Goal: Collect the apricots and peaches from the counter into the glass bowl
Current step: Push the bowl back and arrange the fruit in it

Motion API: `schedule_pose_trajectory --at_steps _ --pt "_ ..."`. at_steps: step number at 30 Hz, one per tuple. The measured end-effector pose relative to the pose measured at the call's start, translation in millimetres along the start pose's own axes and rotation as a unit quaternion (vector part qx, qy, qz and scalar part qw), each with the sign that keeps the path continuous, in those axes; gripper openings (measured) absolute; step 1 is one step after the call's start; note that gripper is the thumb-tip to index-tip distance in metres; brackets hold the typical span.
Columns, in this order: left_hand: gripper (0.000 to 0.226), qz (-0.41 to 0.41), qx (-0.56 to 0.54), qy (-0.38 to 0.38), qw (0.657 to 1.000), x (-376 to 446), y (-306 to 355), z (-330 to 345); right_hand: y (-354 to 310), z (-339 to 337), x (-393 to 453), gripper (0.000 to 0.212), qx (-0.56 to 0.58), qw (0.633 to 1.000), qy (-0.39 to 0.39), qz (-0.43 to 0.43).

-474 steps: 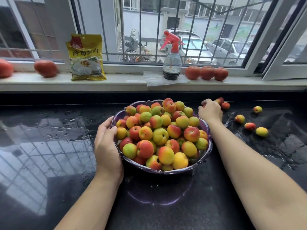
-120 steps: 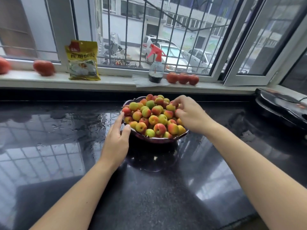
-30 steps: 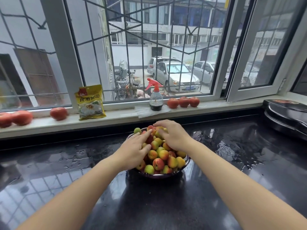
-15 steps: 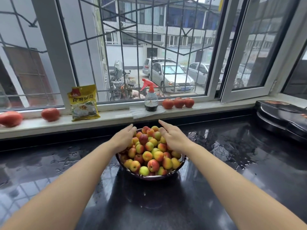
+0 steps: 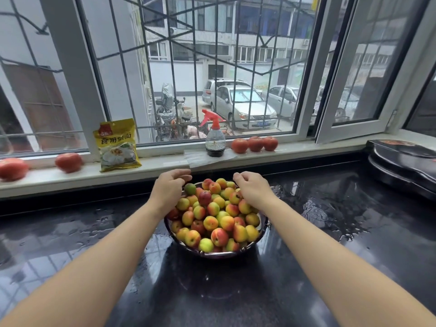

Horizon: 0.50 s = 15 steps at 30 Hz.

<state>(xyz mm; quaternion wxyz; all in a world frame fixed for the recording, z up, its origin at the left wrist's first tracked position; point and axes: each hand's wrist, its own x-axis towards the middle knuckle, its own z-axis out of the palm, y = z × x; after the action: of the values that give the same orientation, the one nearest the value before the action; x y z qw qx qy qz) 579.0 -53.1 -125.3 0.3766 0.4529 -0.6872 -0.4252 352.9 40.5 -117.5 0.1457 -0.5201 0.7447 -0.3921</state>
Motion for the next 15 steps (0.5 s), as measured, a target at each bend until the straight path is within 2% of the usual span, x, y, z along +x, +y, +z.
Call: schedule_pose_trajectory --at_steps 3,6,8,11,13,15 --pt "0.041 -0.003 0.075 -0.016 0.997 1.5 -1.7 -1.1 6.4 -1.8 1.4 0.049 0.010 1.000 -0.016 0.022" --pt "0.035 -0.016 0.083 -0.091 0.992 2.6 2.7 2.6 3.6 -4.4 5.9 0.056 0.062 0.995 -0.070 0.044" --pt "0.034 -0.016 0.141 -0.138 0.980 1.8 7.6 4.9 -4.6 -3.2 12.4 0.062 0.050 0.991 -0.122 0.032" --pt "0.053 0.014 0.189 -0.112 0.975 6.5 10.1 4.0 -20.7 6.8 24.5 0.070 -0.002 0.980 -0.200 0.010" --pt "0.052 0.042 0.191 -0.090 0.977 10.3 15.0 3.5 -26.8 15.1 29.6 0.076 -0.045 0.972 -0.231 -0.007" --pt "0.045 0.070 0.192 -0.122 0.971 14.0 22.8 7.5 -26.2 18.7 32.6 0.076 -0.035 0.975 -0.217 -0.031"
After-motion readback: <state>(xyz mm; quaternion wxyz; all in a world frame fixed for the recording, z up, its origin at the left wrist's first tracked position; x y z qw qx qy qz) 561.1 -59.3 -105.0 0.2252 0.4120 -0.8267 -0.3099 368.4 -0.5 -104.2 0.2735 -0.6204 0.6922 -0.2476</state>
